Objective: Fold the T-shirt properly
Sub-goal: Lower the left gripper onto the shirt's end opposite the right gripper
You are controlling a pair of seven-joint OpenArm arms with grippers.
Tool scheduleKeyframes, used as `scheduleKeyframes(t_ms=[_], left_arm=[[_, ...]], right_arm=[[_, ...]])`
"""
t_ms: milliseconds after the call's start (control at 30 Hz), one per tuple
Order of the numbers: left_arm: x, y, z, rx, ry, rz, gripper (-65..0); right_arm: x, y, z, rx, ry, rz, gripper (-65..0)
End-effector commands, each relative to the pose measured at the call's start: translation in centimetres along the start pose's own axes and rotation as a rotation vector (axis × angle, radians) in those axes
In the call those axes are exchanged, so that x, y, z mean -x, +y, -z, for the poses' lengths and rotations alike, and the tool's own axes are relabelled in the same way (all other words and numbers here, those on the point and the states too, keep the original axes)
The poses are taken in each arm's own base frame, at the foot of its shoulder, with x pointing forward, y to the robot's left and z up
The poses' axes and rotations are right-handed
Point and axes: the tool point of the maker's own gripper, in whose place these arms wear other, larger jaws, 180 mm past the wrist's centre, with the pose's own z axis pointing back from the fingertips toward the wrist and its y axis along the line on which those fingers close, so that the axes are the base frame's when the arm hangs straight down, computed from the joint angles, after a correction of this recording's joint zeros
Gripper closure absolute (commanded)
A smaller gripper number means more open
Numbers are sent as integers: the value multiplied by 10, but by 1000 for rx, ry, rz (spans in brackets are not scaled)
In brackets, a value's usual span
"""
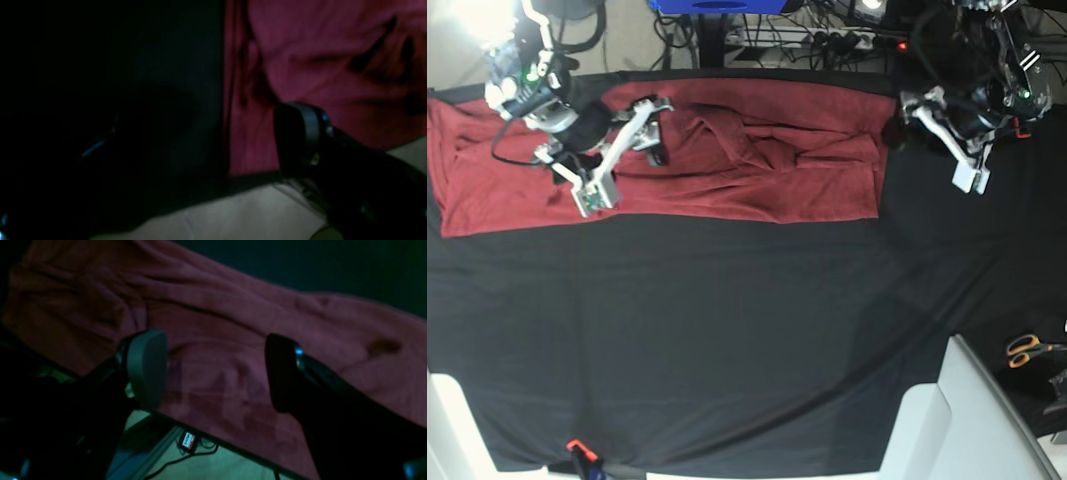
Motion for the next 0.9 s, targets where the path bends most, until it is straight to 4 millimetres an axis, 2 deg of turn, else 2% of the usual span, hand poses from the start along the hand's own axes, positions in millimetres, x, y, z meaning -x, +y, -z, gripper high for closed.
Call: scheduleKeyframes(t_ms=[0,167,400,500,600,800,867], left_arm=[[-6,4,-4,3,-22,3,-551],[-7,-1,12,54,-23,-51,-551],[-9,-40,36,149,-24,-17,-551],[5,-50,46,182,11,-26,-551],[19,-54,53,200,50,-45,-548],[19,-54,56,203,26,-71,-536],[20,-54,57,205,29,-73,-481]], right_arm=[[-9,-7,-4,6,-37,-17,-434],[4,-19,-2,24,5,-37,-434],[19,-22,4,27,45,-19,-434],[22,-23,5,29,53,-19,-434],[22,-25,4,32,55,-23,-434],[24,-25,5,32,59,-22,-434],[25,-26,5,35,63,-19,-434]])
